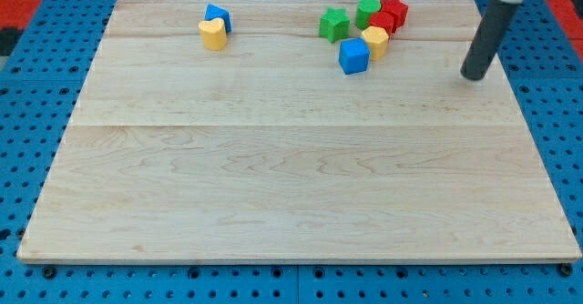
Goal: Point your hand to the right of the red star
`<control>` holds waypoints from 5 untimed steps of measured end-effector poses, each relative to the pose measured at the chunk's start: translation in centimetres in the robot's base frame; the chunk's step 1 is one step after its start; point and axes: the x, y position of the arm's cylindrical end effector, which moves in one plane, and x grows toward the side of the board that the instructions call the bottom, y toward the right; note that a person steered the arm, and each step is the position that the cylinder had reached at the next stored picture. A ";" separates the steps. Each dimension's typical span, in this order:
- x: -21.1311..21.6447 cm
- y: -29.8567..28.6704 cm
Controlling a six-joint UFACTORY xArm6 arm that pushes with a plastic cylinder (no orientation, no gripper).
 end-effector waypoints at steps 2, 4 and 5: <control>-9.3 0.4; -12.3 -4.6; -13.5 -7.6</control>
